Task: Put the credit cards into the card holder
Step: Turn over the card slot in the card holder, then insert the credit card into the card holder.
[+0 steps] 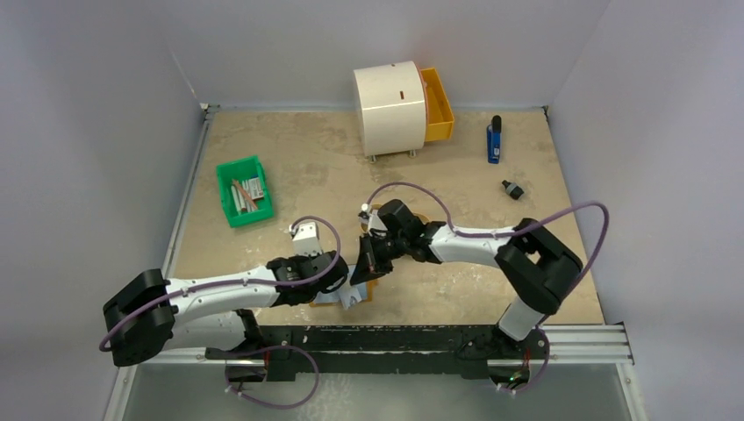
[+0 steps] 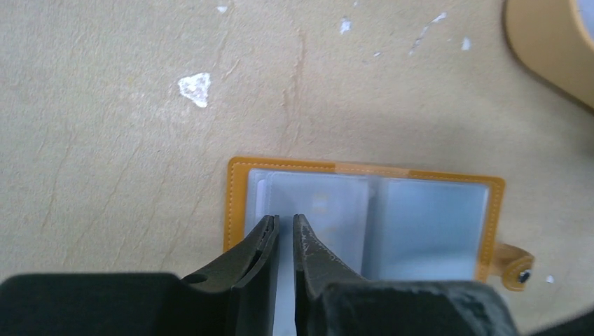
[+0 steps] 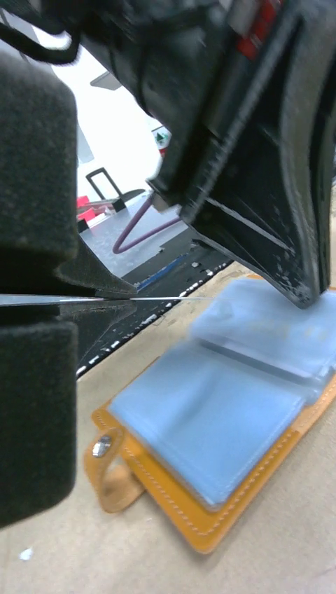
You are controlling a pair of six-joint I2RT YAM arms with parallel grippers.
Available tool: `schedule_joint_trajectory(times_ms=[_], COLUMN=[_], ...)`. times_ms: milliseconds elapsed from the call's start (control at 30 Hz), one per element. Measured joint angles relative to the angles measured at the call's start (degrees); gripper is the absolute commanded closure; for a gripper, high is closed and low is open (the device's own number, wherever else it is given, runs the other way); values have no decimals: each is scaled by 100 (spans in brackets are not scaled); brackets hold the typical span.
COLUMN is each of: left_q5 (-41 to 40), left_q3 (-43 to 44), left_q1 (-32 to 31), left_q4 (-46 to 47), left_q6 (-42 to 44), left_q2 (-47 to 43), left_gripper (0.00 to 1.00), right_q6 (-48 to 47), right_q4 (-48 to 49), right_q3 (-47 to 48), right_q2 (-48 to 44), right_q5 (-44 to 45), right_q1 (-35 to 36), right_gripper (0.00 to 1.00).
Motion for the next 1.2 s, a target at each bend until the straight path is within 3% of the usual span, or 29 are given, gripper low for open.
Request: schedule_joint_trajectory(times_ms=[200, 1200], left_q5=[-20, -20], left_q3=[-190, -203], left_q1=[0, 0], left_q4=[111, 157], left_q6=[-120, -140], left_q2=[22, 20], left_gripper=[89, 90], right_q6=[26, 245], right_q4=[-20, 743], right_q3=[-332, -444], right_q2=[-450, 129], right_q5=[315, 337], right_q1=[-83, -234], right_gripper=[100, 100])
